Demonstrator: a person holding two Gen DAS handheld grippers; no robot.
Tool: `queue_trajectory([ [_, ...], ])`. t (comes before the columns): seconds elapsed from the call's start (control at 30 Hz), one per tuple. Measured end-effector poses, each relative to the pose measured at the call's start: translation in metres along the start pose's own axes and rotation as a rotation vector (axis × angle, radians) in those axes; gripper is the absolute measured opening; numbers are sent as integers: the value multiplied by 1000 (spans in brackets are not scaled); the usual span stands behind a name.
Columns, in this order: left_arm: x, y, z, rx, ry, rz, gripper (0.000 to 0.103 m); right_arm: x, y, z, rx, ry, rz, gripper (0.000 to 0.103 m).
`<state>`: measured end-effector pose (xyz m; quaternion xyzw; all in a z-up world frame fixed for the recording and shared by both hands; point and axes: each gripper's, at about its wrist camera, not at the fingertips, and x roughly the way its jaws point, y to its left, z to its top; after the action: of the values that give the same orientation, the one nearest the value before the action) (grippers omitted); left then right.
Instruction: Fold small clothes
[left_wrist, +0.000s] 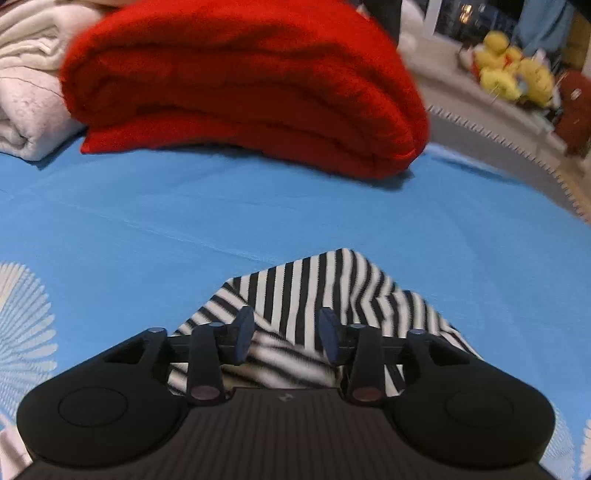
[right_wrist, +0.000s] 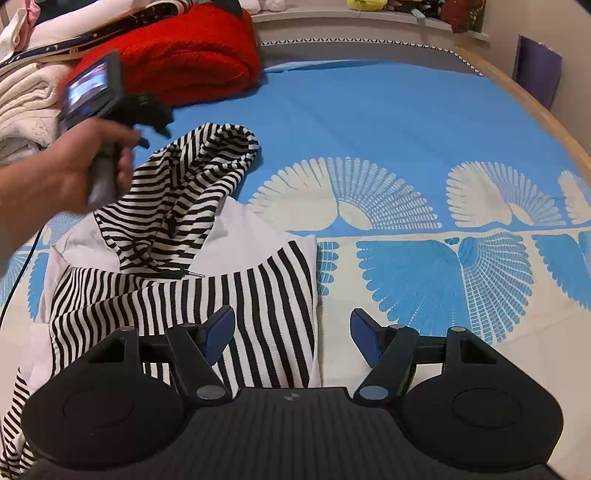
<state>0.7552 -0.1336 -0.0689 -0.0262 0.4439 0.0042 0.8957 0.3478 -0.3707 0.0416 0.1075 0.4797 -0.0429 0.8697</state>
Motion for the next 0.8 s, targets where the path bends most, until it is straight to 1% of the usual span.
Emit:
queue_trajectory([
  [0.07,24,-5,4,-6,63,-14,48,4,-1,0,0,9,0,71],
  [0.13,40,-13,3,21,87,-8,50,6,-4,0,-2,15,-2,71],
  [0.17,47,-17,2,43,99,-14,55,7,-5,0,-4,17,-5,71],
  [0.2,53,-20,0,60,121,-30,55,9,-7,0,-2,21,-9,71],
  [0.23,59,-24,-2,78,143,-45,53,10,-9,0,4,25,-12,71],
  [0.27,59,-28,-4,114,128,-34,27,12,-10,0,11,29,-15,71],
  [0.3,57,-32,-4,144,113,-8,7,13,-11,0,18,33,-15,71],
  [0.33,53,-32,-4,152,103,-3,7,13,-12,1,21,34,-13,71],
  [0.37,45,-30,-3,140,85,-20,2,12,-12,1,21,33,-12,71],
  [0.43,18,-25,-5,152,25,-52,2,10,-13,3,28,25,-12,71],
  [0.5,-23,-18,-14,188,-40,-91,1,6,-17,7,42,14,-14,71],
  [0.57,-75,-4,-32,205,-100,-157,1,2,-20,9,62,1,-18,71],
  [0.63,-133,13,-65,225,-133,-230,1,-2,-24,12,90,-13,-21,71],
  [0.7,-192,28,-111,267,-134,-289,1,-8,-28,14,127,-35,-29,69],
  [0.73,-219,37,-139,284,-113,-311,1,-11,-29,15,145,-49,-31,69],
  [0.77,-242,44,-168,292,-71,-322,1,-14,-31,16,164,-59,-29,67],
  [0.8,-261,52,-195,303,-13,-327,1,-17,-32,16,188,-73,-27,64],
])
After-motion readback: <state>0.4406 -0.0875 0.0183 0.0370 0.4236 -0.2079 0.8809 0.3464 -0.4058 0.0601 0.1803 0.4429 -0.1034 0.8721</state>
